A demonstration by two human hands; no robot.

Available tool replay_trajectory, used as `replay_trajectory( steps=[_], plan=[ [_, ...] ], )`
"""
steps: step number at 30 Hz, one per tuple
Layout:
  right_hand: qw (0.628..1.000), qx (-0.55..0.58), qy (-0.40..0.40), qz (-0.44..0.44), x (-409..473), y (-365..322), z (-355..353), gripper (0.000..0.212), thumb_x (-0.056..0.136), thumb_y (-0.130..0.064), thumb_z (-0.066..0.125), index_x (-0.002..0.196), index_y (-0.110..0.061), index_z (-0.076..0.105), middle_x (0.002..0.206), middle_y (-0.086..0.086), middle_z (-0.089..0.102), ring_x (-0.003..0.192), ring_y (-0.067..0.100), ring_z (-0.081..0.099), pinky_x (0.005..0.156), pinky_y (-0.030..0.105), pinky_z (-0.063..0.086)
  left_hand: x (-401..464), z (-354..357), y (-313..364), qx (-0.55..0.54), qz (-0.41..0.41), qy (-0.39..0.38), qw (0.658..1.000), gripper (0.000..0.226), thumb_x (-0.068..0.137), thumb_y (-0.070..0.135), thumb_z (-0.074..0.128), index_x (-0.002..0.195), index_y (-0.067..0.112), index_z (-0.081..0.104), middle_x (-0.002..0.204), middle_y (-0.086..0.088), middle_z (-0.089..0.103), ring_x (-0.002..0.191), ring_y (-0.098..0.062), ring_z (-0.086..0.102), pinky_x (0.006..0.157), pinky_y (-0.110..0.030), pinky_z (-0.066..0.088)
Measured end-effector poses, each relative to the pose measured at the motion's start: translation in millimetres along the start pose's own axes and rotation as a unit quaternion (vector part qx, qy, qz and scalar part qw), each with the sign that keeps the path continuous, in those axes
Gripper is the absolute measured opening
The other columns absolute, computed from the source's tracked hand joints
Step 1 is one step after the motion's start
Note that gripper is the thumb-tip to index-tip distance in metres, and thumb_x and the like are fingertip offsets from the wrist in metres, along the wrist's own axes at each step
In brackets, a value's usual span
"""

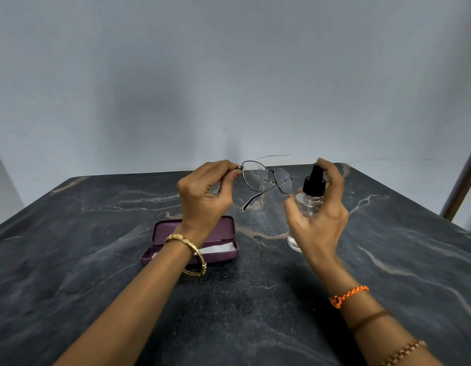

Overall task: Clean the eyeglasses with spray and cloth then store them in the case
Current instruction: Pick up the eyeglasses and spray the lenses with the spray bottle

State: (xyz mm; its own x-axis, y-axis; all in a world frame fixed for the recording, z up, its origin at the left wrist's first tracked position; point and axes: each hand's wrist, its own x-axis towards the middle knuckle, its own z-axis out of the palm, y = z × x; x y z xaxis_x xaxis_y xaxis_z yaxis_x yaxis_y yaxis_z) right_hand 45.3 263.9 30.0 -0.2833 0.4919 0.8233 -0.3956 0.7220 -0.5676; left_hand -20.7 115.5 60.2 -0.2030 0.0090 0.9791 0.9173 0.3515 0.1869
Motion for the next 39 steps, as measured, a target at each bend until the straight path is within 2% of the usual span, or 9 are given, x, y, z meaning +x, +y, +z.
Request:
replay_trajectory(
  steps=[3, 10, 14, 18, 23, 30, 33, 36, 39],
  plan=[
    [0.999, -0.012, 0.028, 0.035, 3, 5, -3, 0.066, 0.066, -0.012, 0.060, 0.123, -0.034, 0.033, 0.079, 0.002, 0.064, 0.062, 0.028, 0.061, 0.061, 0.041, 0.053, 3, -1, -4, -0.011, -0.014, 0.020, 1.000, 0.004, 0.072, -0.007, 0.070, 0.076, -0.005, 0.071, 0.070, -0.011, 0.071, 0.071, -0.009, 0.061, 0.065, -0.013, 0.051],
    [0.995, -0.084, -0.042, 0.034, -2, 18, -2, 0.074, 0.068, -0.018, 0.061, 0.127, -0.040, 0.022, 0.102, 0.003, 0.065, 0.075, 0.028, 0.060, 0.054, 0.017, 0.029, 2, 1, -7, -0.051, -0.071, 0.057, 0.994, 0.011, 0.073, -0.003, 0.069, 0.084, -0.005, 0.070, 0.078, 0.001, 0.064, 0.068, -0.003, 0.060, 0.064, -0.004, 0.049],
    [0.992, -0.104, -0.066, 0.035, -4, 24, 0, 0.081, 0.068, -0.012, 0.067, 0.128, -0.037, 0.018, 0.093, 0.010, 0.064, 0.075, 0.032, 0.060, 0.049, 0.016, 0.027, 2, 2, -8, -0.120, -0.158, 0.085, 0.976, 0.022, 0.075, -0.001, 0.069, 0.097, 0.001, 0.066, 0.085, -0.001, 0.066, 0.069, -0.012, 0.067, 0.067, -0.013, 0.055],
    [0.991, -0.087, -0.087, 0.049, -4, 27, 0, 0.081, 0.069, -0.012, 0.068, 0.132, -0.030, 0.019, 0.094, 0.012, 0.064, 0.085, 0.034, 0.059, 0.058, 0.024, 0.035, 4, 2, -8, -0.149, -0.200, 0.099, 0.963, 0.026, 0.077, -0.001, 0.068, 0.100, 0.010, 0.063, 0.085, -0.002, 0.067, 0.072, -0.022, 0.067, 0.068, -0.022, 0.057],
    [0.988, -0.100, -0.108, 0.048, -3, 27, 1, 0.076, 0.070, -0.012, 0.070, 0.133, -0.019, 0.029, 0.087, 0.006, 0.063, 0.065, 0.022, 0.054, 0.049, 0.014, 0.032, 4, 2, -8, -0.148, -0.201, 0.096, 0.964, 0.024, 0.078, -0.001, 0.067, 0.098, 0.012, 0.063, 0.084, -0.003, 0.067, 0.072, -0.026, 0.067, 0.068, -0.028, 0.057],
    [0.983, -0.131, -0.116, 0.063, -3, 30, 2, 0.075, 0.070, -0.024, 0.070, 0.133, -0.022, 0.028, 0.099, 0.007, 0.067, 0.073, 0.020, 0.049, 0.052, 0.022, 0.028, 2, 3, -10, -0.147, -0.202, 0.098, 0.963, 0.026, 0.077, -0.001, 0.067, 0.100, 0.010, 0.063, 0.086, -0.003, 0.067, 0.072, -0.024, 0.067, 0.068, -0.026, 0.058],
    [0.983, -0.133, -0.111, 0.058, -4, 27, 3, 0.075, 0.070, -0.027, 0.071, 0.132, -0.020, 0.030, 0.109, 0.008, 0.062, 0.088, 0.027, 0.055, 0.062, 0.027, 0.039, 1, 4, -9, -0.150, -0.208, 0.097, 0.962, 0.027, 0.077, -0.002, 0.067, 0.101, 0.009, 0.062, 0.087, -0.003, 0.067, 0.073, -0.026, 0.067, 0.069, -0.029, 0.057],
    [0.984, -0.166, -0.055, 0.032, -3, 17, 2, 0.070, 0.069, -0.032, 0.068, 0.130, -0.012, 0.039, 0.120, 0.016, 0.051, 0.107, 0.030, 0.049, 0.085, 0.042, 0.039, 4, 3, -8, -0.144, -0.196, 0.093, 0.966, 0.025, 0.077, -0.001, 0.067, 0.100, 0.008, 0.063, 0.085, -0.005, 0.067, 0.072, -0.025, 0.067, 0.068, -0.026, 0.057],
    [0.982, -0.183, 0.010, -0.036, -3, 7, -1, 0.062, 0.071, -0.037, 0.059, 0.123, -0.007, 0.045, 0.114, 0.022, 0.049, 0.103, 0.025, 0.040, 0.080, 0.040, 0.036, 13, -7, -11, -0.116, -0.168, 0.107, 0.973, 0.024, 0.077, 0.002, 0.068, 0.100, 0.007, 0.063, 0.085, -0.003, 0.067, 0.069, -0.011, 0.066, 0.065, -0.015, 0.055]
  ],
)
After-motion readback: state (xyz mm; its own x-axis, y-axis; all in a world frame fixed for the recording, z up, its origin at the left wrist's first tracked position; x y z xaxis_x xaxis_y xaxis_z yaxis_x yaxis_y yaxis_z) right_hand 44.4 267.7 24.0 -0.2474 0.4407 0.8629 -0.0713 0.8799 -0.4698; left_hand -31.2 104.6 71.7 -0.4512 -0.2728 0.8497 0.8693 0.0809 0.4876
